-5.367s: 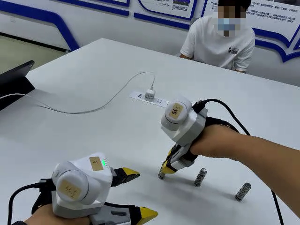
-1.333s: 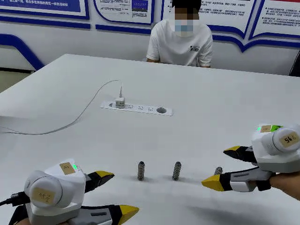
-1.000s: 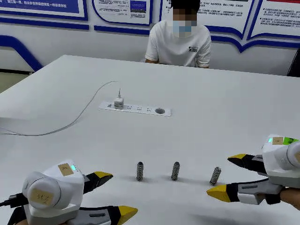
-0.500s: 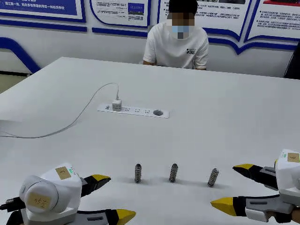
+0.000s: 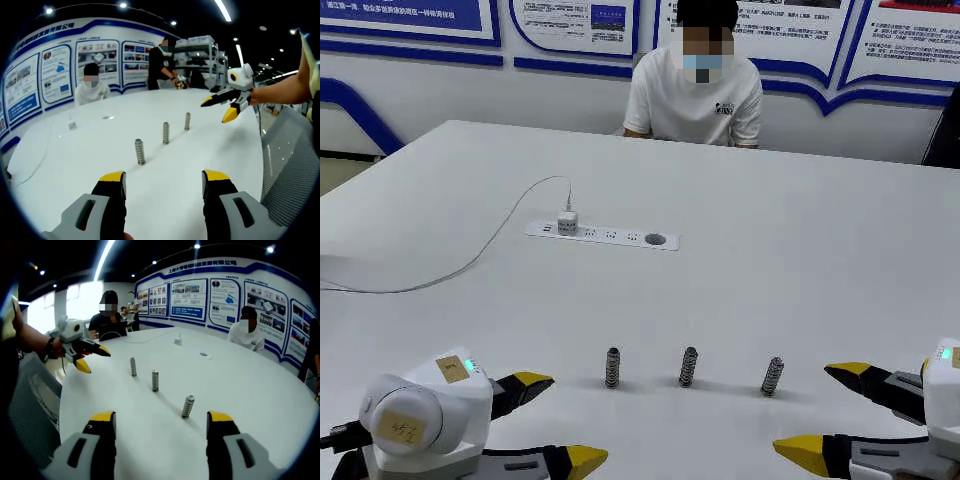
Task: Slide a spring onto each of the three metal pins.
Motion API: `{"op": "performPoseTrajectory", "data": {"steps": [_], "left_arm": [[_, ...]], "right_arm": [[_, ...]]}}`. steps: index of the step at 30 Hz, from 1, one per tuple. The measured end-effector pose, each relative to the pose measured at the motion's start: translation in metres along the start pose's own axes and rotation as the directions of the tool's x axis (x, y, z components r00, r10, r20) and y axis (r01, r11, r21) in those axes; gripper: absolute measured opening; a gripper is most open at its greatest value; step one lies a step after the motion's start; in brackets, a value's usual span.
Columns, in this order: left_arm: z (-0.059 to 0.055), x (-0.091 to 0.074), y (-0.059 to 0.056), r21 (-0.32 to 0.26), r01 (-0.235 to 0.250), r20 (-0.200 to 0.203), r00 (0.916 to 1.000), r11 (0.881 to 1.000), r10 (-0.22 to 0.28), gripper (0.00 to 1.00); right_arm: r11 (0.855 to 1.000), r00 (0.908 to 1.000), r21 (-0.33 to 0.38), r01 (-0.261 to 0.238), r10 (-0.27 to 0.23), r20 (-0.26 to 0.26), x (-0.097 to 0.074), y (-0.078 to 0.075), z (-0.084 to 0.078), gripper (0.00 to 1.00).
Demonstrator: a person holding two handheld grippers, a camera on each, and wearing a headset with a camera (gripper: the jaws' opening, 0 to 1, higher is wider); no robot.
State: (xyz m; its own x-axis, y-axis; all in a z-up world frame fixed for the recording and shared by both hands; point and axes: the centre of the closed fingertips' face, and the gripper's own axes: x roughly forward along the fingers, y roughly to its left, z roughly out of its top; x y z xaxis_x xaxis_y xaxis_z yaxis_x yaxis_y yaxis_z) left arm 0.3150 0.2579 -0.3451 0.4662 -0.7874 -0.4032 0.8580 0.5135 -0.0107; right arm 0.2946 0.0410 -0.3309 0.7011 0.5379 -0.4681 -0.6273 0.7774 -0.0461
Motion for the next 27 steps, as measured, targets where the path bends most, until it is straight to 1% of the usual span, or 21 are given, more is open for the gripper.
{"op": "performPoseTrajectory", "data": {"steps": [5,13,17,27], "left_arm": [[0.0,0.0,0.0,0.0,-0.002,0.0,1.0,1.0,0.002,0.62],[0.001,0.0,0.0,-0.004,-0.005,0.002,1.0,1.0,0.005,0.62],[0.0,0.0,0.0,-0.004,-0.006,0.002,1.0,1.0,0.006,0.63],[0.001,0.0,0.0,-0.005,-0.008,0.003,1.0,1.0,0.008,0.63]], "right_arm": [[1.0,0.9999,0.01,0.008,-0.008,0.008,-0.001,0.0,-0.002,0.75],[1.0,0.9999,0.02,0.013,-0.013,0.002,-0.001,0.003,-0.01,0.75],[0.999,0.9998,0.03,0.017,-0.018,0.009,-0.001,0.003,-0.01,0.75],[0.999,0.9997,0.04,0.024,-0.024,0.009,-0.001,0.005,-0.012,0.75]]}}
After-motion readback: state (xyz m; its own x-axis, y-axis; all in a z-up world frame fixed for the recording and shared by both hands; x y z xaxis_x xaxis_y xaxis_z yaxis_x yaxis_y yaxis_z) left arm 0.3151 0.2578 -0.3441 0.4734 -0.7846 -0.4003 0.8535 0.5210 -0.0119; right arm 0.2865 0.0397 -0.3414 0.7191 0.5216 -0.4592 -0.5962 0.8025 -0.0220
